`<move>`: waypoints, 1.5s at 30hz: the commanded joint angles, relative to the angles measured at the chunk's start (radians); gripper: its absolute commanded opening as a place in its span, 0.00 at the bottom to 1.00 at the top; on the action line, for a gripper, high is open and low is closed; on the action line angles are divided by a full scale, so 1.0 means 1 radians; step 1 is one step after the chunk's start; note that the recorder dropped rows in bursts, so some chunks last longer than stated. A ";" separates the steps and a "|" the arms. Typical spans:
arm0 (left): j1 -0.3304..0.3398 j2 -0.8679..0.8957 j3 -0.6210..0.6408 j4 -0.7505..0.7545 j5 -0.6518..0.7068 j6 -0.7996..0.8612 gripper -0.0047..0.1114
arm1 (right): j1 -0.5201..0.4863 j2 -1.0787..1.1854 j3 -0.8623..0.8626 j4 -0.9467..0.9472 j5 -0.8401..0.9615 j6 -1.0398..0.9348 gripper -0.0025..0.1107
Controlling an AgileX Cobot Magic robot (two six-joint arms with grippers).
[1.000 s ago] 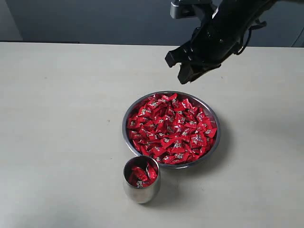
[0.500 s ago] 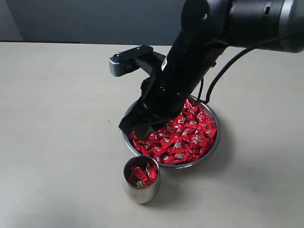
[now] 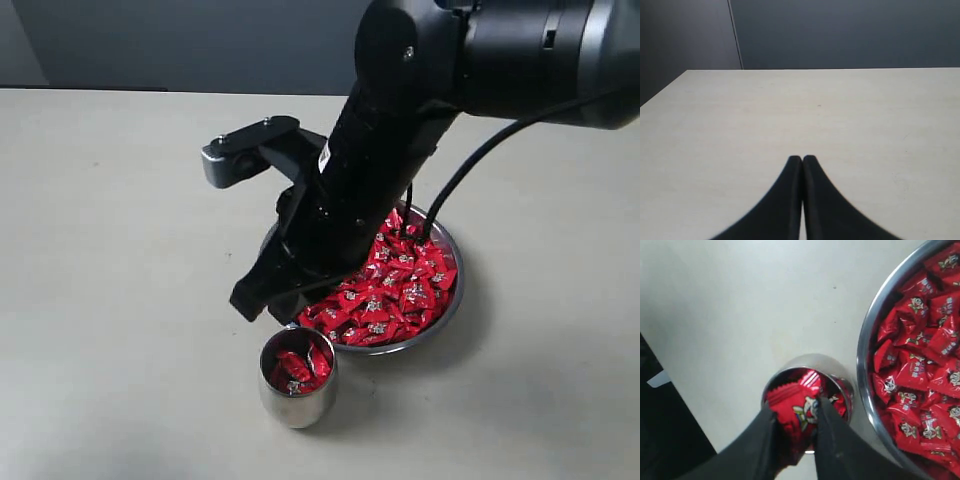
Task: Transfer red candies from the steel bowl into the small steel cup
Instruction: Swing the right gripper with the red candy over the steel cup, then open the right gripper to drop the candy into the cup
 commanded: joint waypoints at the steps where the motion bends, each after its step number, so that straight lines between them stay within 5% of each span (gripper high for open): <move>1: 0.001 -0.004 0.004 0.001 -0.002 -0.003 0.04 | 0.025 -0.005 0.064 -0.005 -0.017 0.000 0.07; 18: 0.001 -0.004 0.004 0.001 -0.002 -0.003 0.04 | 0.029 0.000 0.115 0.004 -0.109 0.000 0.08; 27: 0.001 -0.004 0.004 0.001 -0.002 -0.003 0.04 | 0.029 0.035 0.115 0.005 -0.107 0.000 0.37; 37: 0.001 -0.004 0.004 0.001 -0.002 -0.003 0.04 | 0.029 0.035 0.115 -0.008 -0.085 0.000 0.37; 45: 0.001 -0.004 0.004 0.001 -0.002 -0.003 0.04 | 0.023 -0.023 0.041 -0.243 -0.059 0.141 0.37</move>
